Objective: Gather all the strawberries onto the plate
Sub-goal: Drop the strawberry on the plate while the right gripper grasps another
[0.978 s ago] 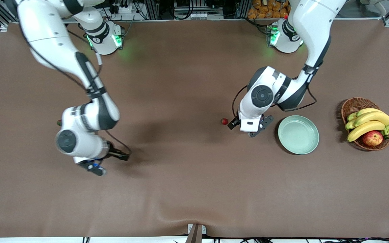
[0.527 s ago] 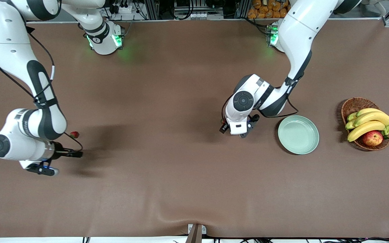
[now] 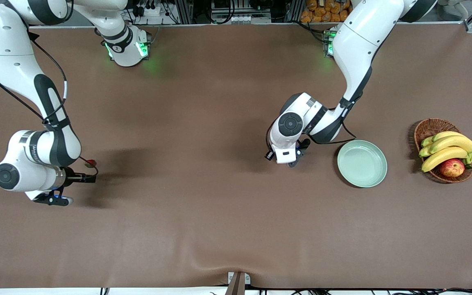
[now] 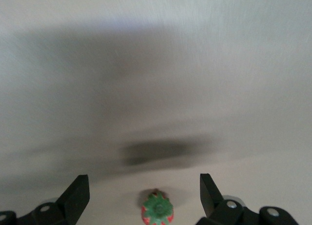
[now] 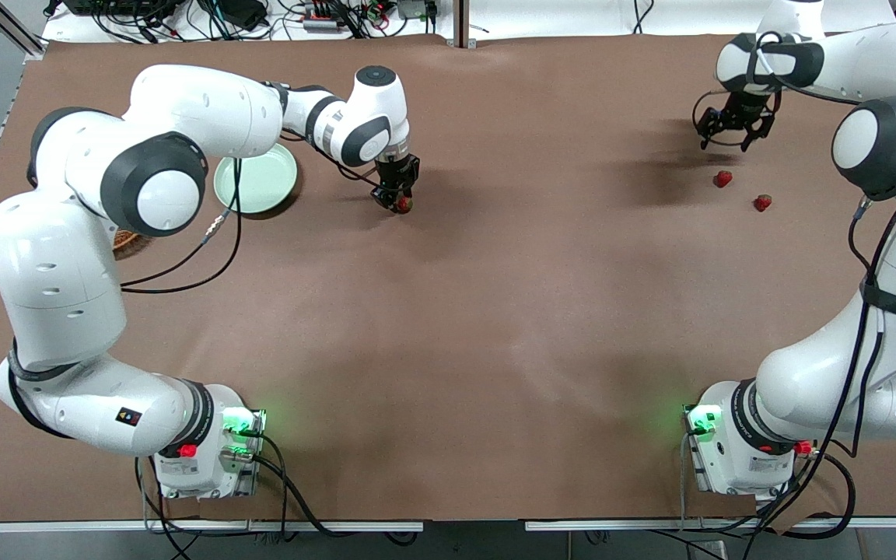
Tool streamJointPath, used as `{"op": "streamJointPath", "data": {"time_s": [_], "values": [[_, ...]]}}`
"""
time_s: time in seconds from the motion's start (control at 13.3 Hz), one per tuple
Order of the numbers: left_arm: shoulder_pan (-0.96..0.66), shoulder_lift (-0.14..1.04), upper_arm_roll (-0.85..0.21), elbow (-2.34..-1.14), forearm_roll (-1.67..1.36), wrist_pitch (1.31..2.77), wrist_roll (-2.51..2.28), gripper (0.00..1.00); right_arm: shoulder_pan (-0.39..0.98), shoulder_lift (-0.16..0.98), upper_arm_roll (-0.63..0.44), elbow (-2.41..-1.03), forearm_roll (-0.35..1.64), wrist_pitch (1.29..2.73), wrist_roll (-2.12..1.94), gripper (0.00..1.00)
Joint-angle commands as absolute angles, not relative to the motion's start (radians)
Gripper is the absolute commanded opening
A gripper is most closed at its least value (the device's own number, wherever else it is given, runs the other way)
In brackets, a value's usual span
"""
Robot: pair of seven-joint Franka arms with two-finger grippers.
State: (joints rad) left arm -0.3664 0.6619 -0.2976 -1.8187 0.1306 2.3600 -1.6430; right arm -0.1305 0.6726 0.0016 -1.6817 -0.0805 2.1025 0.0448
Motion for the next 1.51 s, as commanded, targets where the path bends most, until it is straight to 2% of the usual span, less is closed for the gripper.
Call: {"op": "streamJointPath", "data": {"time_s": [0.0,0.08,0.15,0.38,0.53,0.75,1.05,1.2,1.28,1.35,1.43], "values": [[-0.373,0.661,-0.291,-1.804,0.153,2.364,-1.663,0.0,-0.156,0.646,0.021,-1.739,-0.147,2.108,0.038,1.0],[-0.359,0.638,-0.291,-1.809,0.156,2.355,-1.655,0.0,-0.156,0.646,0.021,-1.741,-0.149,2.105,0.038,1.0],[-0.345,0.611,-0.29,-1.819,0.169,2.346,-1.652,0.0,-0.156,0.646,0.021,-1.741,-0.149,2.099,0.038,0.93],[-0.295,0.537,-0.291,-1.824,0.201,2.238,-1.535,0.0,-0.155,0.646,0.021,-1.74,-0.149,2.019,0.04,0.5],[-0.24,0.493,-0.293,-1.836,0.202,2.194,-1.409,0.0,-0.153,0.647,0.021,-1.74,-0.149,2.019,0.04,0.34],[-0.137,0.474,-0.291,-1.841,0.202,2.125,-1.157,0.0,-0.149,0.649,0.023,-1.736,-0.143,2.026,0.04,0.01],[0.026,0.474,-0.293,-1.865,0.25,2.112,-0.834,0.0,-0.095,0.647,0.063,-1.66,-0.065,2.039,0.058,0.0],[0.086,0.486,-0.295,-1.876,0.27,2.137,-0.728,0.0,-0.01,0.647,0.072,-1.635,0.166,2.046,0.096,0.0],[0.107,0.492,-0.295,-1.887,0.27,2.158,-0.688,0.04,0.041,0.646,0.072,-1.634,0.296,2.065,0.13,0.0],[0.129,0.502,-0.295,-1.896,0.27,2.189,-0.66,0.18,0.088,0.646,0.072,-1.634,0.399,2.106,0.156,0.0],[0.144,0.503,-0.295,-1.902,0.27,2.207,-0.654,0.54,0.141,0.646,0.072,-1.634,0.485,2.152,0.19,0.0]]}}
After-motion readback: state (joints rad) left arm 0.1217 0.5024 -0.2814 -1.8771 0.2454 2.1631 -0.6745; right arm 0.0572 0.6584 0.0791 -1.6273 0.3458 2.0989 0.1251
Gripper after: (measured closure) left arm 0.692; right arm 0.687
